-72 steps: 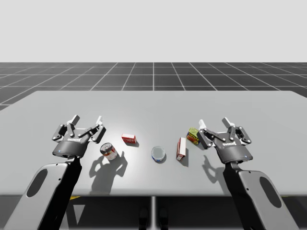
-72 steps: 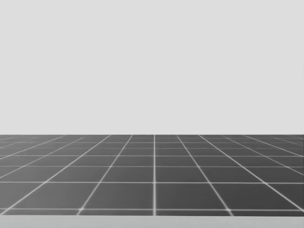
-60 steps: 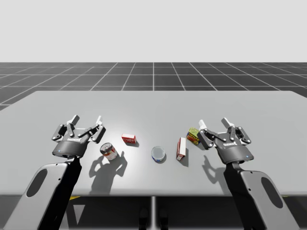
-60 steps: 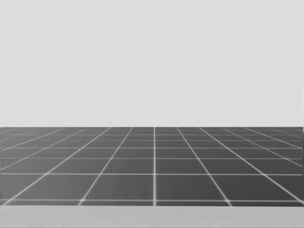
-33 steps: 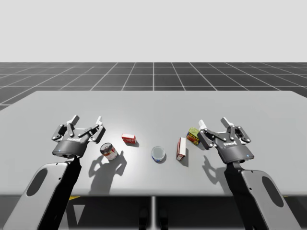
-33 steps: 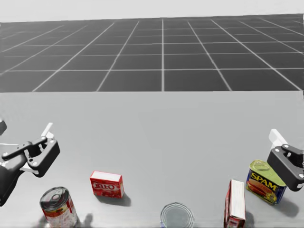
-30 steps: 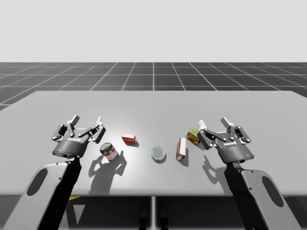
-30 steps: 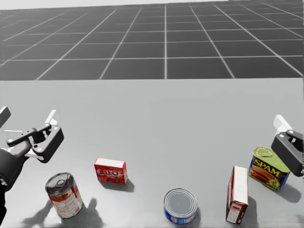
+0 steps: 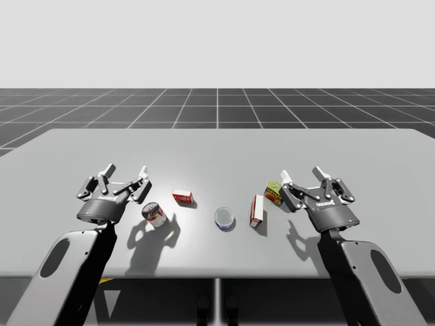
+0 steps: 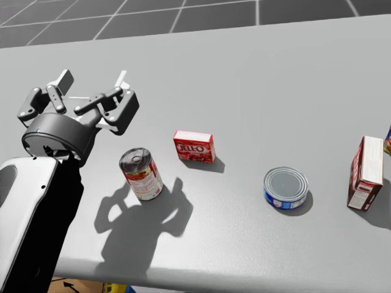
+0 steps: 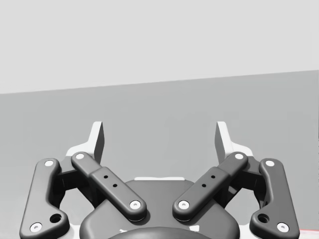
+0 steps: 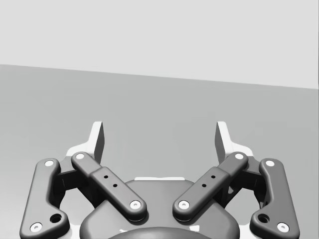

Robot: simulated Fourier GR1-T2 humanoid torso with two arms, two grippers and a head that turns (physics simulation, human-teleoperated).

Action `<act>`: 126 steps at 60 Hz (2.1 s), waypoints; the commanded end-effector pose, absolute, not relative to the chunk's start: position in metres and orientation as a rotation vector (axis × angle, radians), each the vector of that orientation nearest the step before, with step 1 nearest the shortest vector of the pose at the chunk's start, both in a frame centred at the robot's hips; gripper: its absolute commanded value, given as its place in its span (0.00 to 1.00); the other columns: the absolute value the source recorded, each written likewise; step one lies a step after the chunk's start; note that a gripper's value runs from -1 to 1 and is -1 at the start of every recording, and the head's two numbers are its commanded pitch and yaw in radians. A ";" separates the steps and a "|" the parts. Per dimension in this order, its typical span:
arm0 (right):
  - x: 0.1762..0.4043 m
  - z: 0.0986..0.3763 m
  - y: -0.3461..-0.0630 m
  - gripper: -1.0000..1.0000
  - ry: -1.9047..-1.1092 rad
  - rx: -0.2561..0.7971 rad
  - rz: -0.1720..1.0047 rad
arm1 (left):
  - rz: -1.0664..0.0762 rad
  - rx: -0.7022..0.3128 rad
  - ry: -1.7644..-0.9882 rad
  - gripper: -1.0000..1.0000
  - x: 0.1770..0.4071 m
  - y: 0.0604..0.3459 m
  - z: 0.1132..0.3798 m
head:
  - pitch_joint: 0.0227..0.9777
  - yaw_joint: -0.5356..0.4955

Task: Grasp the gelatin box and hold it up.

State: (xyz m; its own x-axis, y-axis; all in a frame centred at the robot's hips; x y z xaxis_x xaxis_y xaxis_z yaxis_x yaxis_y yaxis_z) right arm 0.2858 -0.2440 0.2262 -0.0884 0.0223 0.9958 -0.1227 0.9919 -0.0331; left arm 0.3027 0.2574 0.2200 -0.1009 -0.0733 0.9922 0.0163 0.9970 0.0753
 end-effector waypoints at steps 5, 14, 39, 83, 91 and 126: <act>0.286 0.225 -0.243 0.00 -1.653 0.066 0.123 | -0.027 -0.002 -1.645 0.00 0.291 0.242 0.230 | 0.82 0.74; 0.286 0.224 -0.243 0.00 -1.652 0.055 0.127 | 0.022 0.027 -1.562 0.00 0.266 0.227 0.239 | 0.81 0.74; 0.286 0.223 -0.242 0.00 -1.654 0.031 0.127 | 0.122 -0.080 -1.388 0.00 0.178 0.179 0.220 | 0.81 0.75; 0.287 0.221 -0.243 0.00 -1.665 0.008 0.132 | 0.099 -0.207 -1.256 0.00 0.190 0.133 0.154 | 0.81 0.75; 0.288 0.221 -0.243 0.00 -1.664 0.008 0.134 | 0.097 -0.200 -1.247 0.00 0.210 0.130 0.150 | 0.81 0.75; 0.288 0.221 -0.244 0.00 -1.663 0.003 0.128 | 0.103 -0.130 -1.212 0.00 0.269 0.134 0.138 | 0.80 0.73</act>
State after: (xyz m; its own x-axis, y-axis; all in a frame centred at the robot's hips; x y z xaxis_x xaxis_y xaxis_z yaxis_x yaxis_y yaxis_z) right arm 0.2877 -0.2439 0.2215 -0.0985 0.0751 0.9923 -0.0801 0.9933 -0.0831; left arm 0.2563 0.1293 0.1450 0.3402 0.1685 0.9251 0.0080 0.9833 -0.1820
